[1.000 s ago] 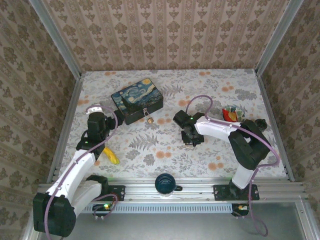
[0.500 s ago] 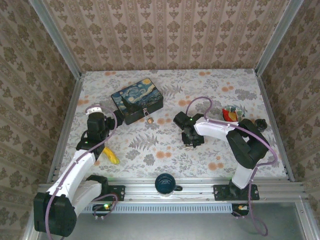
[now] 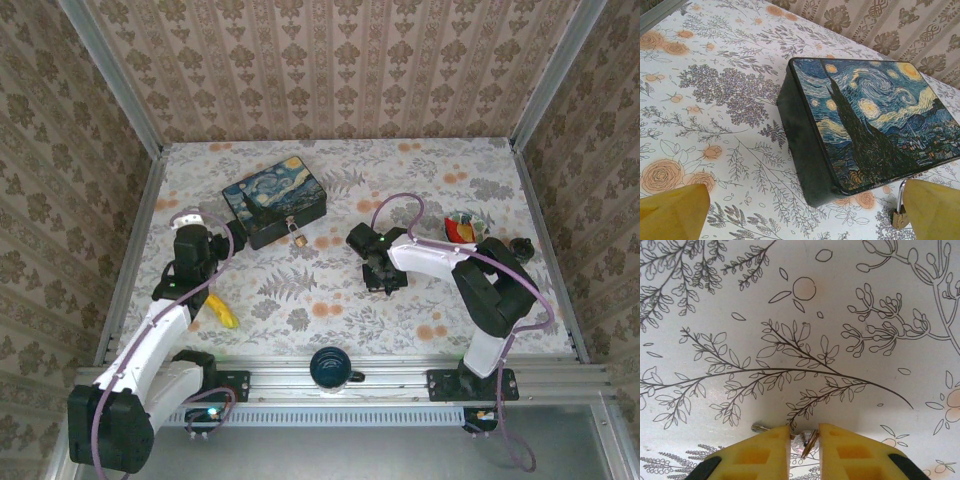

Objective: Unlock a padlock with a key

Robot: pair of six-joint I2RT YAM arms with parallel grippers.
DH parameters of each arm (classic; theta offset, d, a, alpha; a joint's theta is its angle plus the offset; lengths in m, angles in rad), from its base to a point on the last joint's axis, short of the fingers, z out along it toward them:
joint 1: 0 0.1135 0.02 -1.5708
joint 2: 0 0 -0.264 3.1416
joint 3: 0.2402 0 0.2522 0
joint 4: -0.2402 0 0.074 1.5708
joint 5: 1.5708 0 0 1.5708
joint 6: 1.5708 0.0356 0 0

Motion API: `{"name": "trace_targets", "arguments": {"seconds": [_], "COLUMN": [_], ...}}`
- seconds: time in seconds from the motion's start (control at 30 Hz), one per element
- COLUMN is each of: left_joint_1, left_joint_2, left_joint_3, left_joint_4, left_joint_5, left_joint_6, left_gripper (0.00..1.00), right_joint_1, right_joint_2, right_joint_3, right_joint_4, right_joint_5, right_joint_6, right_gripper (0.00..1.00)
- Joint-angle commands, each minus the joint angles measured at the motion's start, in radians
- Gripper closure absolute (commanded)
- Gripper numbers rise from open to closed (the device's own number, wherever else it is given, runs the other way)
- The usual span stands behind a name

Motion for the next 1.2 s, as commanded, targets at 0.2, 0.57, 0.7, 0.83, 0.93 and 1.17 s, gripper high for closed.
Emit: {"name": "trace_targets", "arguments": {"seconds": [0.2, 0.57, 0.7, 0.83, 0.93, 1.17], "left_joint_1": [0.014, 0.017, 0.018, 0.018, 0.018, 0.018], "left_joint_2": [0.000, -0.004, -0.006, -0.012, -0.020, -0.032], "left_joint_3": [-0.015, -0.005, 0.011, 0.019, 0.017, 0.032], "left_joint_4": [0.012, -0.010, -0.042, -0.055, -0.050, -0.070], "left_joint_5": [0.021, 0.019, 0.007, 0.015, 0.025, 0.041], "left_joint_6": [-0.024, -0.023, -0.021, -0.014, -0.009, -0.008], "left_gripper": [0.00, 0.00, 0.00, 0.00, 0.00, 0.00], "right_joint_1": [-0.007, -0.009, -0.009, -0.010, -0.012, -0.013], "right_joint_2": [0.023, -0.030, -0.059, -0.099, -0.120, -0.155], "right_joint_3": [-0.044, -0.057, -0.057, -0.060, -0.062, -0.061], "right_joint_4": [0.014, 0.018, 0.018, 0.020, 0.017, 0.015], "right_joint_5": [-0.022, -0.029, -0.039, -0.042, -0.040, -0.044], "right_joint_6": [0.015, 0.018, 0.020, 0.024, 0.026, 0.030], "right_gripper": [0.90, 1.00, 1.00, 1.00, 1.00, 1.00]}}
